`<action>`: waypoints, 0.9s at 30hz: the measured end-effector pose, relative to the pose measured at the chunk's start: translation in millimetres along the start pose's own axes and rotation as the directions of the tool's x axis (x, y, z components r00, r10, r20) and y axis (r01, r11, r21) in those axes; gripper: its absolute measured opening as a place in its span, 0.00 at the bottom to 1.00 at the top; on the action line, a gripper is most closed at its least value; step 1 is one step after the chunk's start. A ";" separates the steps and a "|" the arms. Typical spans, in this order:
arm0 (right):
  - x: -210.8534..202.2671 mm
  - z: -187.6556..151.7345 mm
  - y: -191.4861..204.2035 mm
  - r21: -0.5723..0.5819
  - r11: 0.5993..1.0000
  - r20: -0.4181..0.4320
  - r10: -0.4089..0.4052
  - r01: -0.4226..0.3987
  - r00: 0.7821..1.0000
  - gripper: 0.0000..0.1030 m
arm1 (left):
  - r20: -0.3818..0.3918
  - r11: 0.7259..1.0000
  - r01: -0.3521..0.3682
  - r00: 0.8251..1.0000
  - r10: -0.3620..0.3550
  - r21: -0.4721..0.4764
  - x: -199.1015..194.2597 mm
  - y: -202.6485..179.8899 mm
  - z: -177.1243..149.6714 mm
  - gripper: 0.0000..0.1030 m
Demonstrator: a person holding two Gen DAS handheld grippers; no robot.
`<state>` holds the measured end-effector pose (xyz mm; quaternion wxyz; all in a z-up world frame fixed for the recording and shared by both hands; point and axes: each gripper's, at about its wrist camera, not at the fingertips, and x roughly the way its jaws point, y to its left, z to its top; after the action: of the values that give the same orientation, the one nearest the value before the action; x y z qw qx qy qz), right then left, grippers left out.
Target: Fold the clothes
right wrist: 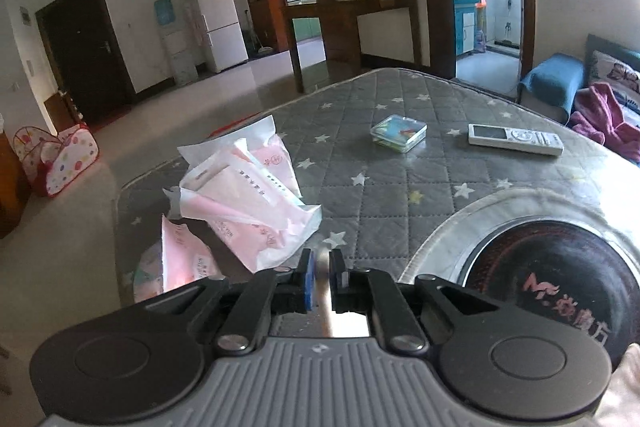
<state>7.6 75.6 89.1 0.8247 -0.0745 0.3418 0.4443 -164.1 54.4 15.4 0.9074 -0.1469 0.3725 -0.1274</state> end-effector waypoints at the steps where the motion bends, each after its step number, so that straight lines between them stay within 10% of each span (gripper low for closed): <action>1: -1.6 -0.2 -0.9 -0.001 1.000 0.001 0.001 -0.001 1.000 0.07 | 0.000 1.000 -0.003 1.000 0.003 0.001 -0.6 0.6 -0.4 0.06; 14: -70.1 -50.9 -67.0 -0.098 0.976 -0.114 -0.203 0.192 0.973 0.09 | 0.075 0.999 -0.004 0.997 0.000 0.044 -23.9 8.3 28.6 0.07; 27: -80.4 -108.9 -121.1 -0.048 0.965 -0.245 -0.261 0.257 0.934 0.11 | 0.080 0.979 -0.204 0.976 0.201 0.028 29.0 52.5 82.5 0.07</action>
<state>18.5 -97.6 35.7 0.8259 -0.1803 0.4265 0.3217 -78.9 107.2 33.9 0.9319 -0.0966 0.3479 -0.0352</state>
